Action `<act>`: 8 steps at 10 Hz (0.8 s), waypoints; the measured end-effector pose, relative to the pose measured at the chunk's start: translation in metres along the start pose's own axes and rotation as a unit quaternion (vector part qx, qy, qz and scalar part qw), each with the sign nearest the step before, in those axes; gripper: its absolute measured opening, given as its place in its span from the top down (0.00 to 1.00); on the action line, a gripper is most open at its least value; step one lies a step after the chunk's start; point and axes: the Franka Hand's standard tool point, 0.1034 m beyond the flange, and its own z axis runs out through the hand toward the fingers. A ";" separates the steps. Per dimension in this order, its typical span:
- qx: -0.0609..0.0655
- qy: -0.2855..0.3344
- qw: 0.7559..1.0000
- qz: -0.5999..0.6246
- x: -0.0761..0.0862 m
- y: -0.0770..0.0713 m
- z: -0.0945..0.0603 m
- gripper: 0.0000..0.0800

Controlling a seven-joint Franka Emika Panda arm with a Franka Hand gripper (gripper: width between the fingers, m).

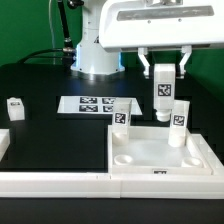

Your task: Assemble square table

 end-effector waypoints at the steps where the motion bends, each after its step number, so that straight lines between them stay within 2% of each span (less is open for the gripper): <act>1: -0.016 0.002 0.998 -0.054 0.000 0.001 0.011 0.64; 2: -0.031 0.011 0.997 -0.074 0.008 0.016 0.016 0.64; 3: -0.033 0.020 0.996 -0.081 0.006 0.014 0.021 0.64; 7: -0.032 0.017 0.996 -0.080 0.003 0.012 0.023 0.64; 8: -0.025 0.021 0.997 -0.074 0.003 0.004 0.021 0.64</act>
Offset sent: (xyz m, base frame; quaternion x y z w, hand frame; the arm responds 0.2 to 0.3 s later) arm 0.0000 0.0000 0.0000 0.0000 0.0000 0.0000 1.0000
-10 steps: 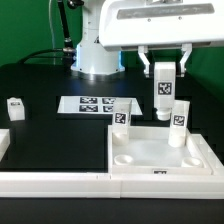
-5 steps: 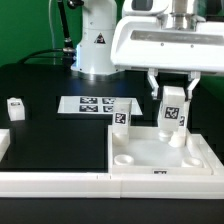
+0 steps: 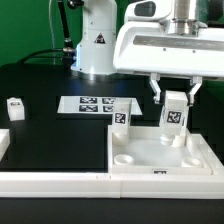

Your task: Assemble square table

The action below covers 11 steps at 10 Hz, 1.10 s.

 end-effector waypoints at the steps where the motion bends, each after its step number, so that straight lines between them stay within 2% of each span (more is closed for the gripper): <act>1: 0.012 0.012 1.000 0.015 0.006 -0.015 -0.005 0.64; 2: 0.024 0.029 0.999 0.031 0.016 -0.024 -0.010 0.64; 4: 0.027 0.035 0.998 0.036 0.015 -0.028 -0.009 0.64; 6: 0.023 0.025 0.999 0.025 -0.001 -0.035 0.004 0.64; 11: 0.012 0.015 1.000 0.014 -0.009 -0.029 0.022 0.64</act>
Offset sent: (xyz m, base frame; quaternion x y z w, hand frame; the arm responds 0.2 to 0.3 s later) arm 0.0023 0.0084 0.0009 0.0049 0.0242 0.0135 0.9996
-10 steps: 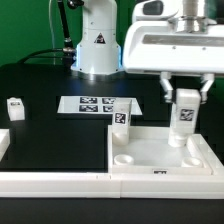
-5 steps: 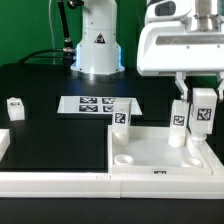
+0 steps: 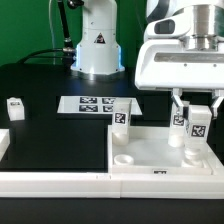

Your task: Assemble square table

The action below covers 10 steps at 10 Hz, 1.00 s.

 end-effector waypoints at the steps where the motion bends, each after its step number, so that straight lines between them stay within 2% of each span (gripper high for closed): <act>1: -0.002 0.000 1.000 -0.001 -0.001 0.001 0.004 0.64; 4: -0.001 0.003 1.000 -0.004 0.001 -0.001 0.007 0.64; 8: -0.005 -0.003 1.000 -0.012 -0.010 -0.004 0.017 0.64; 10: -0.004 -0.001 1.000 -0.015 -0.010 -0.004 0.017 0.64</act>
Offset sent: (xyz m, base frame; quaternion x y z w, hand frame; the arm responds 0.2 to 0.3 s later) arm 0.0057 0.0033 -0.0106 -0.0027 0.0050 0.0078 1.0000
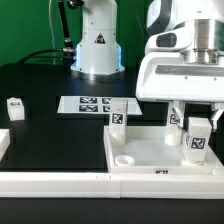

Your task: Assemble square table

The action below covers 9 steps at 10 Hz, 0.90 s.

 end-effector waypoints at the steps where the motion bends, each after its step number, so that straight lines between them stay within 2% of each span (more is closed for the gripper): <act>1: 0.000 0.000 1.000 -0.001 0.000 0.000 0.000 0.64; 2: 0.000 0.000 1.000 -0.002 0.000 0.000 0.000 0.50; 3: 0.000 0.000 1.000 -0.003 0.000 0.000 0.000 0.30; 4: 0.000 0.000 1.000 -0.004 0.000 0.000 0.000 0.30; 5: 0.000 0.000 1.000 -0.004 0.000 0.000 0.000 0.21; 9: 0.000 0.000 1.000 -0.005 -0.001 0.000 0.000 0.19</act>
Offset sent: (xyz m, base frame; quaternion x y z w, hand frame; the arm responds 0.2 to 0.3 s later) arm 0.0000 0.0000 0.0000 0.0000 0.0000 0.0000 1.0000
